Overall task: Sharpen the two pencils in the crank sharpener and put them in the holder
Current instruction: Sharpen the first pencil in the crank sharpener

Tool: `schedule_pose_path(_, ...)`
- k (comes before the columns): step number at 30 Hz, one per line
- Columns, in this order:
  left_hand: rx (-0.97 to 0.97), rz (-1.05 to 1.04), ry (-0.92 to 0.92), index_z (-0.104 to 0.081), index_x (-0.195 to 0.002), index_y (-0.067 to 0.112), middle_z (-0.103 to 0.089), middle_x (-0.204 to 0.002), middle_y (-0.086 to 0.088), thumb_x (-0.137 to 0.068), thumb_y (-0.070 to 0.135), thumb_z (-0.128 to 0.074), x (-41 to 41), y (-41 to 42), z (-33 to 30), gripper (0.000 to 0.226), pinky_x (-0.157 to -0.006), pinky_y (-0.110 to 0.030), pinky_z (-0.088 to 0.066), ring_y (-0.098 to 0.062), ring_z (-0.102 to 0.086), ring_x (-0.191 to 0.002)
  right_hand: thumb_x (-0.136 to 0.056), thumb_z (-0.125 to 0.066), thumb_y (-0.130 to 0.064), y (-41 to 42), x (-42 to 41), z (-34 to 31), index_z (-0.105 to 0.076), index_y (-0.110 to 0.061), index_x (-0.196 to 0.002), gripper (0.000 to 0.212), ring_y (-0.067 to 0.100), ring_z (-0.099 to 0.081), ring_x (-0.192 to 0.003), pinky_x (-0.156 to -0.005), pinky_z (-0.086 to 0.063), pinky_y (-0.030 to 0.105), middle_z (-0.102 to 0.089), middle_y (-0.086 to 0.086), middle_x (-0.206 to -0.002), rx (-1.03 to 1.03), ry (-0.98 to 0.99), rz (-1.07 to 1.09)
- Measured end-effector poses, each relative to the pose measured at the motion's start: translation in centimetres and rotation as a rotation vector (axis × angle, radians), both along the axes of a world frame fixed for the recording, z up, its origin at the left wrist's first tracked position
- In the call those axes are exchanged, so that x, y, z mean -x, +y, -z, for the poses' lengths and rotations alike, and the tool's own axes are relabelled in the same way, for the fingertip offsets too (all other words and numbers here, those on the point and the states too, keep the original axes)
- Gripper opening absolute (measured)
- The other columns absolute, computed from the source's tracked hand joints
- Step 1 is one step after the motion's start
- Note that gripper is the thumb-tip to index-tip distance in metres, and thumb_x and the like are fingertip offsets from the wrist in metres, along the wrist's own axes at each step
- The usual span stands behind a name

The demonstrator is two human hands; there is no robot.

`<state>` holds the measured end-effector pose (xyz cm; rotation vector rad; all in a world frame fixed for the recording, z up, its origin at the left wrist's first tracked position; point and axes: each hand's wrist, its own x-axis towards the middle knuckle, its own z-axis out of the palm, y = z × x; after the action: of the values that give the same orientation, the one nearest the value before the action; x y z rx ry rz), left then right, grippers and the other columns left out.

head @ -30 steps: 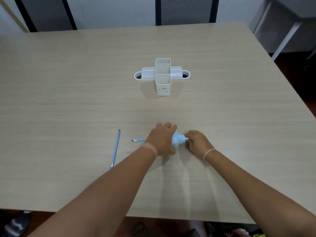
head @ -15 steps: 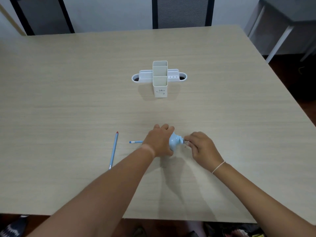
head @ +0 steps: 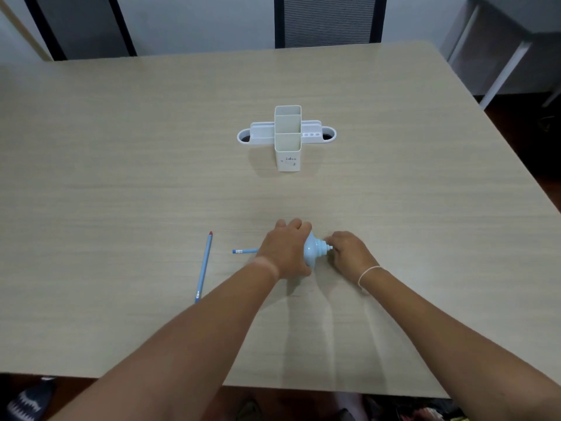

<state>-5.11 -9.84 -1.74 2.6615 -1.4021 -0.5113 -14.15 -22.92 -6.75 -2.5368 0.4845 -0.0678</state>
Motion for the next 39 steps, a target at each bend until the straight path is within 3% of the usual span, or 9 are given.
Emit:
schedule_pose_path(3, -0.008, 0.009, -0.003, -0.046, -0.109, 0.013, -0.051, -0.109, -0.003, -0.065, 0.032, -0.073, 0.0, 0.0, 0.0, 0.055, -0.081, -0.038, -0.049, -0.028, -0.045, -0.099, -0.069, -0.049, 0.007, 1.2, 2.6, 1.0, -0.068, 0.001, -0.071, 0.02, 0.035, -0.061, -0.064, -0.06, -0.036, 0.027, -0.062, 0.023, -0.064, -0.012, -0.069, -0.057)
schedule_pose_path(7, -0.024, 0.02, -0.012, -0.045, -0.115, 0.014, -0.05, -0.114, -0.003, -0.065, 0.031, -0.075, 0.0, 0.1, -0.1, 0.061, -0.079, -0.038, -0.049, -0.029, -0.044, -0.103, -0.078, -0.043, -0.007, 2.1, 5.4, -0.9, -0.069, -0.003, -0.082, 0.027, 0.017, -0.049, -0.07, -0.063, -0.027, 0.011, -0.063, 0.014, -0.066, -0.048, -0.207, -0.096)
schedule_pose_path(10, -0.03, 0.022, -0.003, -0.044, -0.116, 0.014, -0.05, -0.115, -0.003, -0.065, 0.03, -0.075, 0.0, 0.1, -0.1, 0.061, -0.08, -0.039, -0.05, -0.03, -0.043, -0.105, -0.078, -0.038, -0.013, 1.5, 4.5, -3.2, -0.067, -0.004, -0.081, 0.031, 0.014, -0.041, -0.068, -0.063, -0.031, 0.017, -0.062, 0.013, -0.066, 0.003, -0.315, -0.11)
schedule_pose_path(14, -0.024, 0.026, 0.012, -0.045, -0.111, 0.013, -0.051, -0.114, -0.004, -0.065, 0.032, -0.075, -0.1, 0.1, -0.1, 0.058, -0.084, -0.041, -0.049, -0.031, -0.044, -0.103, -0.081, -0.038, -0.015, 0.0, 1.7, -4.1, -0.067, 0.0, -0.081, 0.033, 0.028, -0.057, -0.07, -0.067, -0.035, 0.022, -0.065, 0.018, -0.07, 0.024, -0.323, -0.062)
schedule_pose_path(22, -0.02, 0.037, -0.008, -0.046, -0.108, 0.013, -0.051, -0.109, -0.004, -0.065, 0.033, -0.074, -0.2, 0.0, 0.0, 0.055, -0.082, -0.042, -0.05, -0.029, -0.044, -0.099, -0.083, -0.051, 0.007, -1.4, -1.8, -1.1, -0.068, 0.005, -0.091, 0.018, 0.036, -0.058, -0.086, -0.076, -0.044, 0.037, -0.064, 0.028, -0.086, -0.05, -0.07, 0.047)
schedule_pose_path(26, -0.019, 0.028, -0.011, -0.046, -0.107, 0.014, -0.051, -0.108, -0.002, -0.064, 0.032, -0.074, -0.1, 0.1, -0.1, 0.054, -0.078, -0.04, -0.05, -0.028, -0.044, -0.099, -0.077, -0.051, 0.005, 0.1, 0.7, 1.0, -0.067, 0.003, -0.078, 0.017, 0.04, -0.06, -0.077, -0.064, -0.035, 0.031, -0.064, 0.028, -0.077, -0.036, 0.007, -0.004)
schedule_pose_path(29, -0.032, 0.035, -0.023, -0.046, -0.11, 0.014, -0.05, -0.111, -0.003, -0.065, 0.031, -0.073, -0.1, 0.0, -0.2, 0.055, -0.078, -0.038, -0.049, -0.029, -0.045, -0.101, -0.076, -0.04, -0.012, 1.4, 3.6, 1.2, -0.068, -0.003, -0.075, 0.029, 0.027, -0.057, -0.071, -0.058, -0.021, 0.015, -0.065, 0.02, -0.069, -0.049, -0.062, -0.099)
schedule_pose_path(33, -0.051, 0.052, -0.009, -0.045, -0.115, 0.015, -0.049, -0.113, -0.003, -0.065, 0.032, -0.075, -0.2, 0.1, -0.2, 0.061, -0.082, -0.039, -0.049, -0.029, -0.043, -0.104, -0.078, -0.037, -0.016, 2.1, 5.0, -2.0, -0.066, -0.003, -0.079, 0.032, 0.014, -0.042, -0.069, -0.063, -0.027, 0.014, -0.063, 0.016, -0.067, -0.069, -0.246, -0.099)
schedule_pose_path(39, -0.04, 0.054, -0.002, -0.045, -0.113, 0.014, -0.051, -0.111, -0.004, -0.067, 0.033, -0.073, -0.1, 0.2, -0.1, 0.057, -0.083, -0.042, -0.05, -0.03, -0.044, -0.102, -0.083, -0.044, -0.011, -0.3, 0.4, -4.2, -0.066, 0.004, -0.082, 0.027, 0.031, -0.058, -0.074, -0.07, -0.031, 0.018, -0.063, 0.023, -0.074, -0.043, -0.27, 0.026)
